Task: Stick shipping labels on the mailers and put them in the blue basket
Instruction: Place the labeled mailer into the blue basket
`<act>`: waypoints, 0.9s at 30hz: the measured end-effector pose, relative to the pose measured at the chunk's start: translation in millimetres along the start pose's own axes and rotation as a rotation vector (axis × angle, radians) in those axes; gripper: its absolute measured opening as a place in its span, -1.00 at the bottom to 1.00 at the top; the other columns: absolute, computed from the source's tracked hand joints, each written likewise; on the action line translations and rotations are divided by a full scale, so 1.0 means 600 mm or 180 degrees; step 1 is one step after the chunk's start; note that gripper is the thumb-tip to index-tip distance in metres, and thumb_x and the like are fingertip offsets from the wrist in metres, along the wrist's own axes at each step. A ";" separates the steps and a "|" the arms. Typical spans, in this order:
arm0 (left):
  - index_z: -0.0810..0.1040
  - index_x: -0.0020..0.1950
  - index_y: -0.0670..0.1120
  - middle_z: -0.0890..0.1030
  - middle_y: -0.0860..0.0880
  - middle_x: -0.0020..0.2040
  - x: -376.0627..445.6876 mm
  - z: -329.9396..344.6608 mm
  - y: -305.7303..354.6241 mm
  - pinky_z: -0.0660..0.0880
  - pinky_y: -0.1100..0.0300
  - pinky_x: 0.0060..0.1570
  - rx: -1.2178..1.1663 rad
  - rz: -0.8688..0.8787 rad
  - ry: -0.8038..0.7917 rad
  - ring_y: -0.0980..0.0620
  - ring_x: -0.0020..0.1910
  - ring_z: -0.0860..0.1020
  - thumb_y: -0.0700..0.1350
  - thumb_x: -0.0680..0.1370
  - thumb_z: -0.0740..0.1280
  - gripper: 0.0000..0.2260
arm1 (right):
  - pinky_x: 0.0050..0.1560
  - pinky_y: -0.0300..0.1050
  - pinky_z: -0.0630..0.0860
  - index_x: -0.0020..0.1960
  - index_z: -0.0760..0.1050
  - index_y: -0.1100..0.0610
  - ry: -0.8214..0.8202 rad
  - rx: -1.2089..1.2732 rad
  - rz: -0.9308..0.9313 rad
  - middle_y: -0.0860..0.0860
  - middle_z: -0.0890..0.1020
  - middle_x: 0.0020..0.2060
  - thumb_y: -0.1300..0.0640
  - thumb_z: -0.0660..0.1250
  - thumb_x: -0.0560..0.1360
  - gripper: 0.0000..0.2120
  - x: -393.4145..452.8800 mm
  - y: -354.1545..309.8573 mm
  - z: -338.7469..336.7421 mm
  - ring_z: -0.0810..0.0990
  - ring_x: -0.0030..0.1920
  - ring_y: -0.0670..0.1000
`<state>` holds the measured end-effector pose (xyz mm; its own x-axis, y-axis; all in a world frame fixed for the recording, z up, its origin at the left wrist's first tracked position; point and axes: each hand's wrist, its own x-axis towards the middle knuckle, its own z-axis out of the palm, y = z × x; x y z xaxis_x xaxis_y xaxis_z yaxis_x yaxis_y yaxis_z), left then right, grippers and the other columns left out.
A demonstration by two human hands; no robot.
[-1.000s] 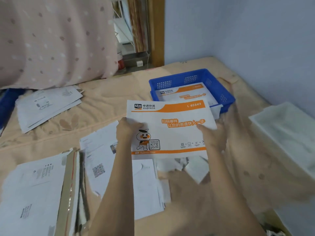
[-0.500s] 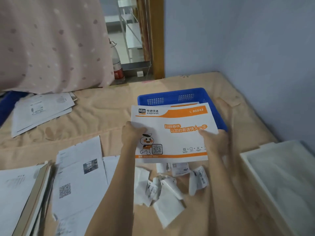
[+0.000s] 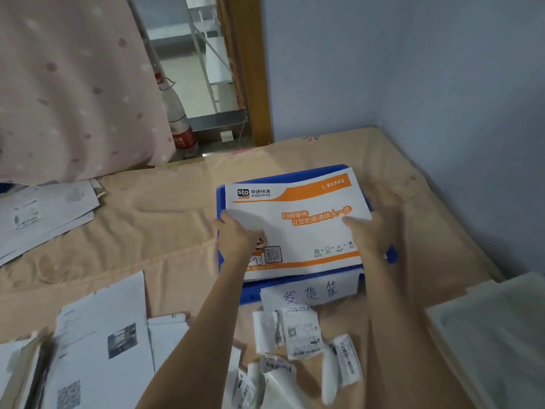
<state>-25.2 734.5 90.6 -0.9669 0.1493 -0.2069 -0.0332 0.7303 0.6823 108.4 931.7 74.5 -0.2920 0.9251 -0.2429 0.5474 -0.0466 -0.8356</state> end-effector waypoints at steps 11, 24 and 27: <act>0.08 0.48 -0.21 0.25 -0.19 0.28 0.022 0.072 -0.051 0.52 0.07 -0.06 0.0304 0.0020 0.0013 -0.18 0.05 0.52 -0.26 0.36 0.52 -0.17 | 0.10 0.09 0.57 0.23 0.31 0.17 -0.0248 -0.0843 -0.0205 0.13 0.51 0.14 0.23 0.46 0.42 -0.52 0.030 0.039 0.064 0.56 0.12 0.16; 0.23 0.34 -0.16 0.28 -0.19 0.29 0.039 0.105 -0.079 0.46 -0.01 0.13 0.0889 0.0072 -0.0104 -0.17 0.25 0.38 -0.24 0.46 0.41 -0.46 | 0.32 0.16 0.42 0.33 0.30 0.27 -0.0161 -0.1813 -0.0092 0.23 0.41 0.29 0.15 0.42 0.46 -0.47 0.045 0.067 0.090 0.43 0.28 0.24; 0.21 0.39 -0.18 0.18 -0.22 0.40 0.037 0.113 -0.083 0.42 0.03 0.22 0.1196 0.0190 -0.0107 -0.18 0.34 0.32 -0.20 0.49 0.38 -0.46 | 0.34 0.15 0.40 0.32 0.32 0.27 -0.0172 -0.2000 -0.0096 0.23 0.39 0.30 0.14 0.41 0.47 -0.49 0.044 0.068 0.091 0.42 0.30 0.24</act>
<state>-27.9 746.4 4.5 -0.9553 0.2162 -0.2016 0.1240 0.9122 0.3905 80.4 933.5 7.5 -0.3447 0.9015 -0.2619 0.8897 0.2248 -0.3973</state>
